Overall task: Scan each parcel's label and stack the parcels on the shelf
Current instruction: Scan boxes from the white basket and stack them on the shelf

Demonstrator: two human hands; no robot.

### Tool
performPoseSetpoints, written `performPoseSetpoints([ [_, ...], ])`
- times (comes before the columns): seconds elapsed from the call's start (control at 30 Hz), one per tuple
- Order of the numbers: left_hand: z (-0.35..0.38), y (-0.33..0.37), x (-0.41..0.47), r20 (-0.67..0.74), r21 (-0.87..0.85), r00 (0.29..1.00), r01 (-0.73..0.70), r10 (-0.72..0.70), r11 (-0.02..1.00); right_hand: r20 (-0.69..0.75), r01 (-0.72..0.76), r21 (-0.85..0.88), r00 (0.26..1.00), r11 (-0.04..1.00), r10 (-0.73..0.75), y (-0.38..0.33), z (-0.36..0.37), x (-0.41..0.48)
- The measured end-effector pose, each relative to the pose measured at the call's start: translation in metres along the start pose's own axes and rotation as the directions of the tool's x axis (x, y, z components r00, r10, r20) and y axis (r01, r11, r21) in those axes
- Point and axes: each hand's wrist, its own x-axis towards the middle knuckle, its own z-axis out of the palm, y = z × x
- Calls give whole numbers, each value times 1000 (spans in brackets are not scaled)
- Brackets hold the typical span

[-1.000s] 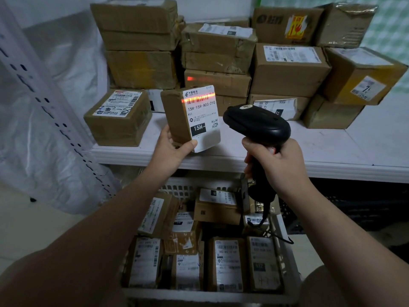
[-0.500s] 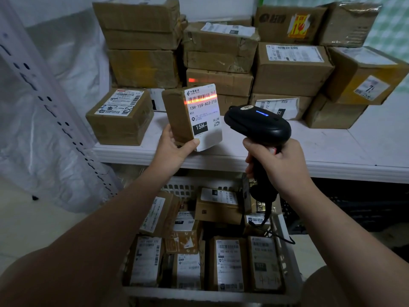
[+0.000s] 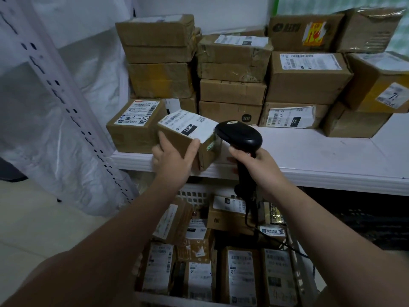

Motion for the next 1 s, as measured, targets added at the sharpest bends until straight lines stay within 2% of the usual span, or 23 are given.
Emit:
performPoseSetpoints([
  [0.03,-8,2,0,-95,137,983,-146,160,980,-7,0,9,1000,1000,0,0,1,2],
  [0.07,-15,2,3,-89,282,938,-298,334,912,-16,-2,19,1000,1000,2,-1,2,2],
  [0.1,-22,4,9,16,420,888,-423,459,803,-25,-7,31,1000,999,8,-1,2,3],
  [0.17,-31,2,28,282,563,811,-572,513,596,-48,-22,53,999,998,25,-2,0,3],
  [0.23,-33,4,45,361,598,795,-599,488,533,-62,-32,80,997,996,37,-3,-3,2],
  [0.37,-17,25,75,302,755,787,-542,537,370,-94,-30,116,995,993,41,-7,-9,0],
  [0.53,2,37,100,223,823,840,-434,494,367,-98,-65,113,992,991,77,-13,-15,-4],
  [0.8,6,30,109,169,845,842,-392,513,364,-46,-202,-52,979,978,200,-12,-34,-11],
  [0.9,3,26,106,151,820,851,-392,502,418,-39,-253,-128,967,959,250,-15,-45,-15],
  [1.0,8,20,78,73,738,830,-418,553,530,-55,-284,-241,959,928,280,-18,-62,-23],
])
